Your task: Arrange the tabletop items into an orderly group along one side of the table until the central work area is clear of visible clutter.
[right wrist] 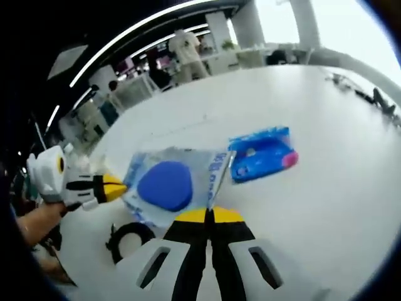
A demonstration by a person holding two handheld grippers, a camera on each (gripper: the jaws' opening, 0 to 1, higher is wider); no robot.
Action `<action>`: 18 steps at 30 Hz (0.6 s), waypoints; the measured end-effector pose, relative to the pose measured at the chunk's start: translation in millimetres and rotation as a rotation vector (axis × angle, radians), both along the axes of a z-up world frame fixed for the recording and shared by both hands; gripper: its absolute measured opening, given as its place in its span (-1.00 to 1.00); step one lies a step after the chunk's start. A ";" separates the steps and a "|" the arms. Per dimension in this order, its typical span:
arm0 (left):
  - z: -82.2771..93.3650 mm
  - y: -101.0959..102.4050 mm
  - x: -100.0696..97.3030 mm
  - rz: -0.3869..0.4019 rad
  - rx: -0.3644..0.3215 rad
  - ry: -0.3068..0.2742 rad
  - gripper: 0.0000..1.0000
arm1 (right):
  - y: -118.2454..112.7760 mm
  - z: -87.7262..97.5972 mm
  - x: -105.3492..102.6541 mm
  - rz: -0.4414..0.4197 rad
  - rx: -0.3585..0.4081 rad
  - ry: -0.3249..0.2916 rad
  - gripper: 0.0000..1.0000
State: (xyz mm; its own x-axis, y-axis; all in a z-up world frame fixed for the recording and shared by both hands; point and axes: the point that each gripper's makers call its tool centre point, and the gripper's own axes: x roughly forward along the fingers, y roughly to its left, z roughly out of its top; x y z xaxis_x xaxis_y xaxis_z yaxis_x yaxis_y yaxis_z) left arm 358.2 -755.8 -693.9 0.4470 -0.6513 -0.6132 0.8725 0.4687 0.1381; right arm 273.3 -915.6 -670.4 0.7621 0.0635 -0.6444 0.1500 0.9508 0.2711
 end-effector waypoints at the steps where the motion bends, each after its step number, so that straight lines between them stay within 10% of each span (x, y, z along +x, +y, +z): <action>1: 0.1 0.9 -1.1 0.001 0.000 -0.007 -1.00 | -1.1 0.3 2.8 0.001 -0.005 -0.002 -1.00; 18: -2.2 23.2 12.1 0.157 -0.010 -0.032 -1.00 | 6.3 -2.0 62.2 0.079 -0.043 -0.038 -1.00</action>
State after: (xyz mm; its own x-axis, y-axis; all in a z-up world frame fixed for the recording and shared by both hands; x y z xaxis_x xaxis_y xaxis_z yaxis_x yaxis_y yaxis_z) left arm 370.3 -732.7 -696.1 0.5629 -0.5780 -0.5908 0.7837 0.6004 0.1593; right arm 335.5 -909.3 -672.3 0.7798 0.0975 -0.6184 0.0645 0.9700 0.2343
